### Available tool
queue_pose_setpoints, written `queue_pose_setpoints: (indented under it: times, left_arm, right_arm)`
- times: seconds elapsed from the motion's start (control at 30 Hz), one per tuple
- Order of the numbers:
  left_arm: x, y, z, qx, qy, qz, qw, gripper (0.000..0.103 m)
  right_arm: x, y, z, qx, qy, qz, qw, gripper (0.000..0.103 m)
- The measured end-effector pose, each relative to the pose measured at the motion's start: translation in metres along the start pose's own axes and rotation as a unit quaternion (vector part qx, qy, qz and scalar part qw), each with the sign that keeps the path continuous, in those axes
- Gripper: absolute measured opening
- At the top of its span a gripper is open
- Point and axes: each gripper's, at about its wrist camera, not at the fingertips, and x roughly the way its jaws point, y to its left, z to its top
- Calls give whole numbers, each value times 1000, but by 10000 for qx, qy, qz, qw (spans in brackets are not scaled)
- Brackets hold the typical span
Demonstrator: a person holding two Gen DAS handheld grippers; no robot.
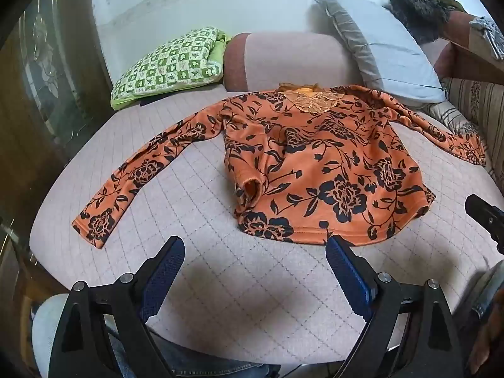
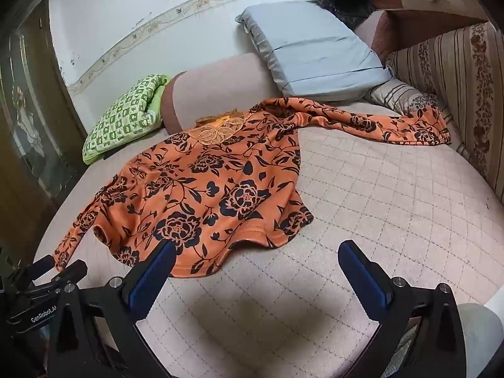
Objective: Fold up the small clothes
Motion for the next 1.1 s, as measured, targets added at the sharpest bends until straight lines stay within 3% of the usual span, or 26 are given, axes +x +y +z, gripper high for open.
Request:
queue_pose_setpoints:
  times: [0.23,1.1]
  left_arm:
    - [-8,2,-6,15,-166,175,9997,92]
    - [1,1,0,-65,-39,55,10000,92]
  right_arm:
    - [0,0,-1,-5,63,36,10000,103]
    - [9,9,-2,-228,119,11,9997,103]
